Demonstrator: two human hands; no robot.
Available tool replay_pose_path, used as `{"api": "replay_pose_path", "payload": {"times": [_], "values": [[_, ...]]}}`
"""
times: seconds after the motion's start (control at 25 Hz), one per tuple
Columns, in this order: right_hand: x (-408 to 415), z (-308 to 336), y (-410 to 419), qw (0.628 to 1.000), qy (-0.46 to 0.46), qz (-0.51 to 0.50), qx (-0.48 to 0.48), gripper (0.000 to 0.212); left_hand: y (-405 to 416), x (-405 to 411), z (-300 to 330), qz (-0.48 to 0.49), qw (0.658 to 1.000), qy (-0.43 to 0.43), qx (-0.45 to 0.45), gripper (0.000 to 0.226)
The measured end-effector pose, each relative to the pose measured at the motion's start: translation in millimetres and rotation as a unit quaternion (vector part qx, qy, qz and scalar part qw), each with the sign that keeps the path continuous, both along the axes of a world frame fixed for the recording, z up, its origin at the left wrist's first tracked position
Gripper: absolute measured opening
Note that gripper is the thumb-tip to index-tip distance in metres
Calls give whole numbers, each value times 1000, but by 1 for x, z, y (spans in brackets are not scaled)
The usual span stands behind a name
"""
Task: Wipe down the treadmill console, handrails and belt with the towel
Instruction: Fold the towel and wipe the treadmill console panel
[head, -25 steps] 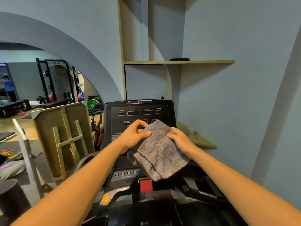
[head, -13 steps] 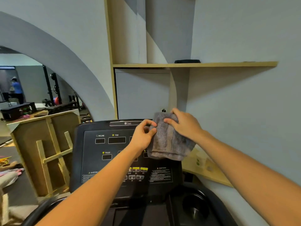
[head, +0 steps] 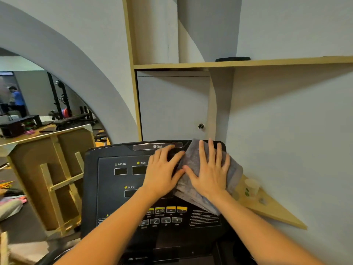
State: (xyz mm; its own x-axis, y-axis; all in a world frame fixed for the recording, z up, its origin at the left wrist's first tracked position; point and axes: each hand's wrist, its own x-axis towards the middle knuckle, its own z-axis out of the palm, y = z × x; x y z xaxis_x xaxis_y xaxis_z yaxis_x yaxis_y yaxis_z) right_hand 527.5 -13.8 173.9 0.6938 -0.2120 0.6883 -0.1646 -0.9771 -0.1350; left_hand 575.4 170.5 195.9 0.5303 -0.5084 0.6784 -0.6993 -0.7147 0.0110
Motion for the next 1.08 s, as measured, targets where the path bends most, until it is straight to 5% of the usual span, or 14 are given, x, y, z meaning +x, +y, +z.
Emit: {"api": "replay_pose_path", "payload": {"times": [0.2, 0.32, 0.48, 0.68, 0.88, 1.08], "values": [[15, 9, -2, 999, -13, 1, -42, 80, 103, 39, 10, 162, 987, -2, -4, 67], [20, 15, -3, 997, -78, -12, 13, 71, 163, 56, 8, 225, 968, 75, -77, 69], [10, -1, 22, 985, -147, -18, 82, 65, 195, 48, -15, 147, 953, 171, -200, 74], [1, -25, 40, 996, -26, -73, 42, 110, 189, 35, -32, 134, 950, 159, -231, 79], [34, 23, 28, 990, -46, -97, 96, 80, 188, 38, -36, 158, 951, 135, -228, 78], [41, 28, 83, 999, -11, 27, -43, 70, 186, 37, -36, 170, 950, 127, -229, 78]]}}
